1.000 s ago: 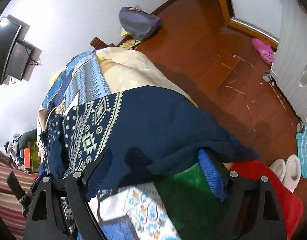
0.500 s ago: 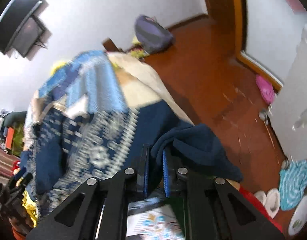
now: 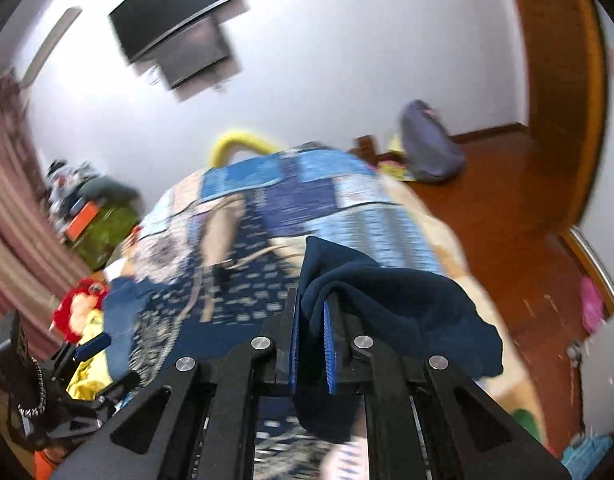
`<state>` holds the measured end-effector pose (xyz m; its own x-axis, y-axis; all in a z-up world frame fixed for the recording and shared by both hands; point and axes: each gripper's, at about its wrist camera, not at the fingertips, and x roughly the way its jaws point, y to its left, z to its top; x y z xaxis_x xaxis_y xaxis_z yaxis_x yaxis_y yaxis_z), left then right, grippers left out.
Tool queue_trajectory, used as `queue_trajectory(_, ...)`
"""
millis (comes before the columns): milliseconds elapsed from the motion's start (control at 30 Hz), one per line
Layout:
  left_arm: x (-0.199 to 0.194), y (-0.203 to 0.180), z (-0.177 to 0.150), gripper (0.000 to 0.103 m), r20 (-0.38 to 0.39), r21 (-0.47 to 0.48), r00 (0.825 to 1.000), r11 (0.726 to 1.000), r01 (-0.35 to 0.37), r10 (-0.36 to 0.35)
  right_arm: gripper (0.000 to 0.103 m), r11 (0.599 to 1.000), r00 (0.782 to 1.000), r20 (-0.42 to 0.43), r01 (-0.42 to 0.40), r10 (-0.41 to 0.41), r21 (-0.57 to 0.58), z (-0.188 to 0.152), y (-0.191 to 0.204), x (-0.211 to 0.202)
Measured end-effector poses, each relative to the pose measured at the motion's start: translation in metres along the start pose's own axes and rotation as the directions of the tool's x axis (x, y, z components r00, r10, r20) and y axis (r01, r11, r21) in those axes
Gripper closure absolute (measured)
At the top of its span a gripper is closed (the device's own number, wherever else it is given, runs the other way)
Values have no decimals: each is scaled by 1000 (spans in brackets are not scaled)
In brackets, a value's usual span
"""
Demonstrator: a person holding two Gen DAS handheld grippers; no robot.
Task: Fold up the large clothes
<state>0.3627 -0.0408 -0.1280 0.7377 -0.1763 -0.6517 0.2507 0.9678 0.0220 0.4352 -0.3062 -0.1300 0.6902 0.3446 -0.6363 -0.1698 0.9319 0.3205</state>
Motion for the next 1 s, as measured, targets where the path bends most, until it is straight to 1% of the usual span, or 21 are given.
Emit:
queue_trajectory(100,-13,10,-3,15,14,-13,1000,1000,-4,4,95,999,997,-67,-41,40,-15,-15,32,30)
queue_trajectory(133,-16,12,-5,15,17,-17,1000,1000,-7,8,95,998,993,-108,-51,49,-21,-24,43,46)
queue_trajectory(167,-19,14,-6,15,18,-20,1000,1000,-9,9,95,998,990,-130,-52,49,-22,-32,48,55)
queue_trajectory(200,-21,16,-7,15,18,-23,1000,1000,-10,10,95,998,984,-174,-52,47,-24,-43,56,71)
queue_trajectory(267,-27,21,-10,15,19,-30,1000,999,-9,10,95,999,973,-227,-38,31,-28,-61,63,91)
queue_trajectory(300,-29,23,-11,15,20,-32,1000,999,-10,11,95,999,965,-262,-26,17,-33,-73,64,102)
queue_trajectory(367,-34,25,-15,15,23,-35,1000,999,-12,13,95,999,955,-297,1,-13,-42,-87,66,114)
queue_trajectory(400,-36,26,-16,15,23,-34,1000,999,-12,13,95,999,946,-322,21,-36,-49,-96,65,121)
queue_trajectory(467,-38,27,-20,15,23,-34,1000,999,-13,14,95,998,929,-365,36,-54,-55,-108,63,128)
queue_trajectory(500,-39,27,-21,15,22,-33,1000,999,-14,15,95,998,915,-400,38,-57,-56,-113,61,130)
queue_trajectory(567,-40,26,-24,15,19,-34,1000,999,-18,19,95,997,910,-411,30,-56,-68,-115,60,130)
queue_trajectory(633,-41,25,-26,15,18,-36,1000,999,-20,20,95,996,901,-428,28,-63,-89,-117,60,127)
queue_trajectory(767,-45,22,-29,15,19,-39,1000,999,-16,16,95,992,892,-443,34,-87,-125,-123,61,119)
queue_trajectory(833,-45,20,-30,15,17,-35,1000,999,-16,17,95,986,878,-466,34,-106,-160,-128,65,112)
queue_trajectory(900,-45,17,-30,15,12,-28,1000,999,-15,15,94,979,878,-464,27,-120,-201,-135,68,103)
queue_trajectory(1000,-44,12,-31,15,3,-16,1000,1000,-15,15,94,977,877,-466,18,-116,-210,-141,66,89)
